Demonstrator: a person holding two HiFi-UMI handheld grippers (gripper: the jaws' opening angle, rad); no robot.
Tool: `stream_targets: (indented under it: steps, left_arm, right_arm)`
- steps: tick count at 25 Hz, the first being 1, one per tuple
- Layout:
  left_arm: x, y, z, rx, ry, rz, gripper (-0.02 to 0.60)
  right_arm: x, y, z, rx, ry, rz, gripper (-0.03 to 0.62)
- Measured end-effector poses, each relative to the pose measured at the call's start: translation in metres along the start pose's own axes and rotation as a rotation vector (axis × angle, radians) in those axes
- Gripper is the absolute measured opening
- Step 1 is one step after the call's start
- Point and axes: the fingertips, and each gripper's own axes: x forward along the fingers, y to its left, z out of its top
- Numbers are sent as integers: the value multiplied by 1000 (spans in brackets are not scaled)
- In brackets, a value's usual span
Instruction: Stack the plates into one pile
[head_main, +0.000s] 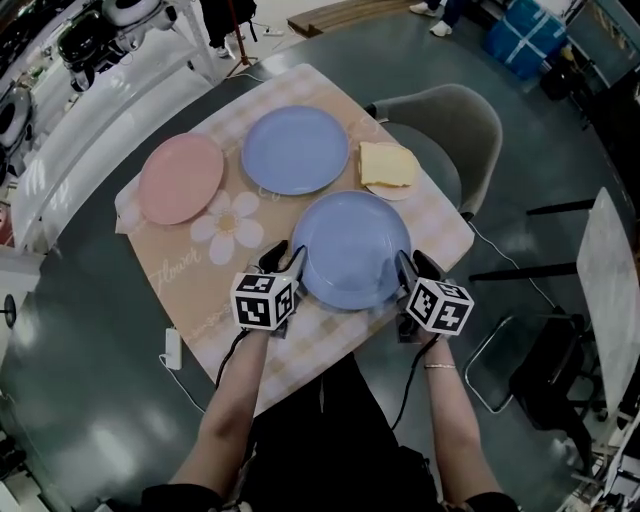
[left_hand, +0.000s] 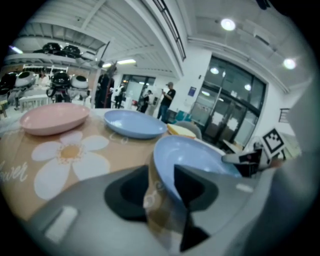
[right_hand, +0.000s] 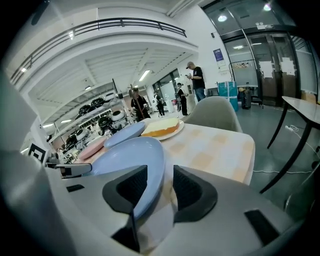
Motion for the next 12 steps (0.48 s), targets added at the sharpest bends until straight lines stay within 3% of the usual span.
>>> stream_targets:
  steps: [6, 12]
  left_arm:
    - [3, -1, -5, 6, 20, 38, 149]
    - [4, -5, -7, 3, 42, 72, 101]
  right_arm:
    - [3, 2, -5, -35, 45, 41, 78]
    - [0, 3, -4, -56, 77, 54, 63]
